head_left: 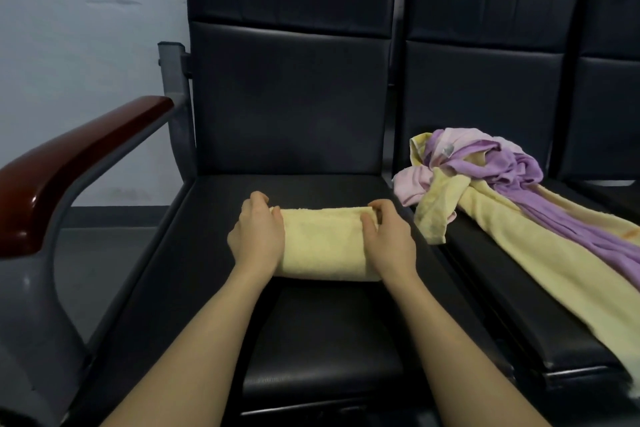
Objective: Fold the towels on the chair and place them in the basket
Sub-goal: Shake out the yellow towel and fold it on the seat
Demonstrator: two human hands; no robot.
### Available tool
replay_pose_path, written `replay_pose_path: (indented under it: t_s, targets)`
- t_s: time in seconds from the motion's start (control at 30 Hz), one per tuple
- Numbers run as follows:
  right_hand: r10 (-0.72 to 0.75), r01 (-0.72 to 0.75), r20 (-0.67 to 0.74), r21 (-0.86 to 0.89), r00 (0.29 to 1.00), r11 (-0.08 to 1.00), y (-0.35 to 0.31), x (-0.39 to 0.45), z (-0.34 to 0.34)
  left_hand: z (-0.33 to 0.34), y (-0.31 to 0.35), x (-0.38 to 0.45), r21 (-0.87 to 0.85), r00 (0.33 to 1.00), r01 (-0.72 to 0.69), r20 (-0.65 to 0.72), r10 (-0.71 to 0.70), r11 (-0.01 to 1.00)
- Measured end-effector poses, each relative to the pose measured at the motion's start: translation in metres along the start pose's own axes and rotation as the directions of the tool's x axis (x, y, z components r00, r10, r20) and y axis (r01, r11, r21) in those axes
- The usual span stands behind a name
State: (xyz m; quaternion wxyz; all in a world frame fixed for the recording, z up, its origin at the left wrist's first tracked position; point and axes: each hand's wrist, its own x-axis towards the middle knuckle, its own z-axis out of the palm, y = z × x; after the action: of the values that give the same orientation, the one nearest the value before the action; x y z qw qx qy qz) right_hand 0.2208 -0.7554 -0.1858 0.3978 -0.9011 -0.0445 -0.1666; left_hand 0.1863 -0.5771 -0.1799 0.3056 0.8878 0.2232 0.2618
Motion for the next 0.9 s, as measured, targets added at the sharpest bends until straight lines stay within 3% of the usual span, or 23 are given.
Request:
replay_pose_path:
  t_s: [0.07, 0.13, 0.17, 0.23, 0.3, 0.37, 0.4, 0.5, 0.67, 0.77, 0.9]
  targets:
    - [0.04, -0.034, 0.056, -0.106, 0.998, 0.994, 0.003, 0.007, 0.008, 0.008, -0.005, 0.005, 0.06, 0.999, -0.022, -0.041, 0.025, 0.998]
    - [0.068, -0.052, 0.082, -0.181, 0.994, 0.982, 0.007, 0.014, 0.015, 0.011, -0.007, 0.009, 0.12, 0.97, -0.211, -0.094, 0.223, 0.97]
    - [0.076, -0.058, 0.08, -0.202, 0.994, 0.978, 0.01, 0.017, 0.018, 0.01, -0.006, 0.01, 0.14, 0.933, -0.345, -0.052, 0.355, 0.928]
    - [0.022, -0.012, 0.043, -0.218, 0.999, 0.976, 0.014, 0.02, 0.021, 0.009, 0.0, 0.008, 0.189, 0.833, -0.55, 0.197, 0.517, 0.813]
    - [-0.162, 0.167, 0.043, -0.196, 0.986, 0.966, 0.015, 0.019, 0.019, 0.012, 0.0, 0.002, 0.271, 0.755, -0.623, 0.454, 0.473, 0.734]
    - [-0.345, 0.38, 0.185, -0.206, 0.92, 0.902, 0.015, 0.015, 0.016, 0.016, -0.008, 0.001, 0.317, 0.744, -0.6, 0.558, 0.367, 0.735]
    - [-0.368, 0.436, 0.286, -0.229, 0.885, 0.87, 0.017, 0.013, 0.015, 0.017, -0.012, 0.002, 0.315, 0.75, -0.57, 0.576, 0.325, 0.759]
    - [-0.209, 0.371, 0.479, -0.272, 0.853, 0.888, 0.022, 0.009, 0.014, 0.015, -0.018, 0.003, 0.312, 0.759, -0.512, 0.6, 0.251, 0.8]
    - [-0.179, 0.317, 0.509, -0.198, 0.842, 0.927, 0.025, -0.002, 0.008, 0.006, -0.023, -0.001, 0.27, 0.751, -0.527, 0.593, 0.293, 0.806]
    - [-0.136, 0.198, 0.483, -0.08, 0.865, 0.977, 0.023, -0.012, 0.001, -0.003, -0.034, -0.004, 0.143, 0.75, -0.503, 0.562, 0.348, 0.852]
    - [-0.091, 0.089, 0.384, 0.022, 0.919, 0.996, 0.022, -0.021, -0.01, -0.014, -0.044, -0.014, -0.085, 0.847, -0.377, 0.372, 0.38, 0.922]
